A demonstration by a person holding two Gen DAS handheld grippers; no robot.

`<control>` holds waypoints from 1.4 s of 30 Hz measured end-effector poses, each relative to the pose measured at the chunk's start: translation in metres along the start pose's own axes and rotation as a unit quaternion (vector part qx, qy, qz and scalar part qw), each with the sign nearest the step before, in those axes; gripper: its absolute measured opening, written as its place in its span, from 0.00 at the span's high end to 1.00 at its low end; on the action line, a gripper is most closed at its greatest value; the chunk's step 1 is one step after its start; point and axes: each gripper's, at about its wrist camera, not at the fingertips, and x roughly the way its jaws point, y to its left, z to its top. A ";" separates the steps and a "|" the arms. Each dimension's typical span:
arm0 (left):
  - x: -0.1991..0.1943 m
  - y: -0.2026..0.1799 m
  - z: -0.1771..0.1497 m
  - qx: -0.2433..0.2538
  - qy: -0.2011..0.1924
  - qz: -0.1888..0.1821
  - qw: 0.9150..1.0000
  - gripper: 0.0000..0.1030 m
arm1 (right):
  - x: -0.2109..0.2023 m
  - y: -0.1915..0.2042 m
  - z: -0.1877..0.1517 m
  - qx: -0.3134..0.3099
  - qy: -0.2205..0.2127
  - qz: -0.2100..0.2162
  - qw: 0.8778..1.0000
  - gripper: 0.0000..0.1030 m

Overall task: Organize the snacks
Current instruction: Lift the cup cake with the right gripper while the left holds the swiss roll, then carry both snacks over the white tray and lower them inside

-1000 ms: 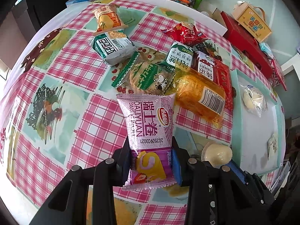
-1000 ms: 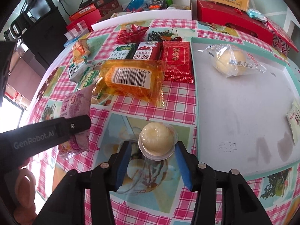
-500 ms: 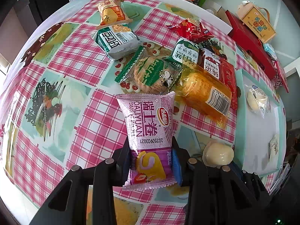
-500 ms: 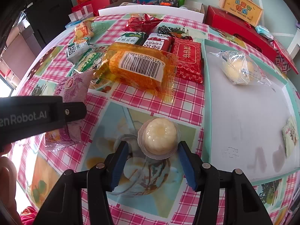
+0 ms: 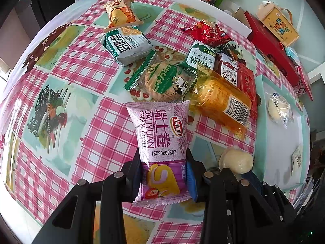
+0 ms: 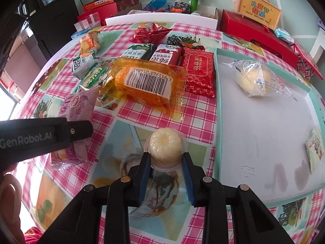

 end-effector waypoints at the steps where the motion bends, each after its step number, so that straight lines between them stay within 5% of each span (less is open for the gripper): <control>1: 0.000 0.000 0.000 0.000 0.000 0.000 1.000 0.62 | 0.000 0.000 0.000 0.000 0.000 0.001 1.000 0.67; 8: 0.000 0.000 0.000 -0.001 0.000 -0.001 1.000 0.62 | 0.001 -0.003 0.004 0.006 -0.005 0.009 1.000 0.64; 12: -0.001 0.000 -0.001 -0.002 0.000 -0.003 1.000 0.62 | -0.002 -0.002 0.009 0.008 -0.020 0.010 1.000 0.48; 17: 0.000 0.000 -0.001 -0.002 0.000 -0.002 1.000 0.62 | 0.001 -0.006 0.011 0.020 -0.020 0.010 1.000 0.51; 18: -0.001 0.000 -0.001 -0.002 0.000 -0.002 1.000 0.62 | 0.003 -0.008 0.011 0.026 -0.018 0.018 0.999 0.62; 19: 0.000 0.000 -0.001 -0.002 0.000 -0.003 1.000 0.62 | 0.003 -0.010 0.011 0.033 -0.018 0.022 0.999 0.62; 31: -0.017 0.001 0.000 -0.004 -0.023 -0.011 1.000 0.62 | -0.019 -0.009 0.011 0.032 -0.055 0.034 0.997 0.63; 42: -0.061 -0.011 -0.003 0.013 -0.094 -0.016 0.995 0.62 | -0.061 -0.018 0.015 0.044 -0.110 0.044 0.992 0.63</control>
